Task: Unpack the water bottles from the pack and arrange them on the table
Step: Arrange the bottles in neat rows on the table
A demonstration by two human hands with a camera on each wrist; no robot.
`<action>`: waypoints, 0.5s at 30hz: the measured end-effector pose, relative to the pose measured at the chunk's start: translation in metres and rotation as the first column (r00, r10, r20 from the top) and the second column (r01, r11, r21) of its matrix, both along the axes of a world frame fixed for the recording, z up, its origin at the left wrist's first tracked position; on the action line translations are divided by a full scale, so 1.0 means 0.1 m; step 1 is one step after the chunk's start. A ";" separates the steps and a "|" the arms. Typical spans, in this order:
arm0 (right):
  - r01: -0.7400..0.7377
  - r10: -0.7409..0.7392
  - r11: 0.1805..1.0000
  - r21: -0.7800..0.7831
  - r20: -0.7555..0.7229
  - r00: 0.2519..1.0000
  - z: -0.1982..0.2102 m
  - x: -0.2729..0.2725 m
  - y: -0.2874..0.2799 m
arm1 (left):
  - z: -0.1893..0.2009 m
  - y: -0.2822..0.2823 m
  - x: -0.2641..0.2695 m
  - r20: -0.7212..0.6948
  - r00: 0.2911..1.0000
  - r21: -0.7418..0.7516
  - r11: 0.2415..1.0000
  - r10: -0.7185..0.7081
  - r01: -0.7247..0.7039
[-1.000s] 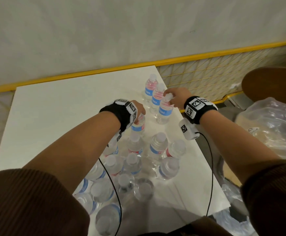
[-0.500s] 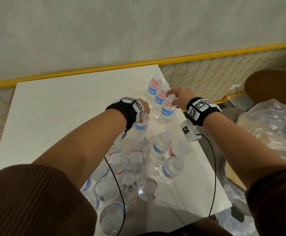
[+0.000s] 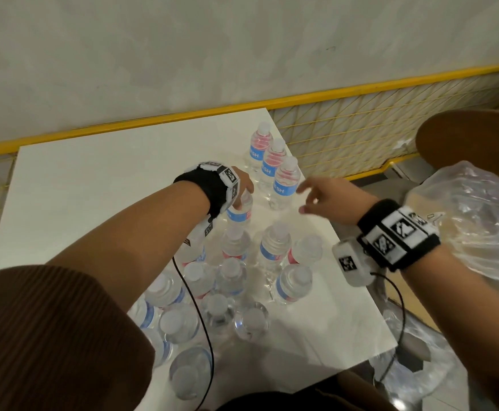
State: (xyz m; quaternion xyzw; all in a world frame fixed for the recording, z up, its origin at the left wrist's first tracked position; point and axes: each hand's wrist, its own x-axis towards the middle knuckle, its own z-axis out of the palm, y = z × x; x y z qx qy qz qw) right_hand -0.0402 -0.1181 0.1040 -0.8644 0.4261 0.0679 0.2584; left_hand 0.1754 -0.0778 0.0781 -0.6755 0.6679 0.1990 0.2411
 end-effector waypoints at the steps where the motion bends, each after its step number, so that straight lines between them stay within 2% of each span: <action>1: -0.048 0.050 0.998 0.029 -0.070 0.996 -0.01 -0.08 0.13 | 0.03 0.00 0.00 -0.027 0.999 0.024 0.999 0.021 -0.021; 4: -0.111 0.118 0.993 0.046 -0.192 0.974 -0.14 -0.26 0.41 | 0.10 0.02 -0.06 -0.119 0.990 0.083 0.994 0.081 -0.072; 10: -0.084 0.072 0.993 -0.081 -0.143 0.987 -0.29 -0.32 0.42 | 0.16 0.07 -0.34 -0.201 0.976 0.083 0.994 0.088 -0.073; 12: -0.098 0.080 0.989 -0.108 -0.159 0.984 -0.32 -0.32 0.33 | 0.21 0.08 -0.42 -0.220 0.971 0.031 0.996 0.090 -0.085; 15: -0.061 0.044 0.989 -0.132 -0.130 0.991 -0.38 -0.33 0.20 | 0.31 0.09 -0.52 -0.195 0.981 -0.112 0.993 0.006 -0.028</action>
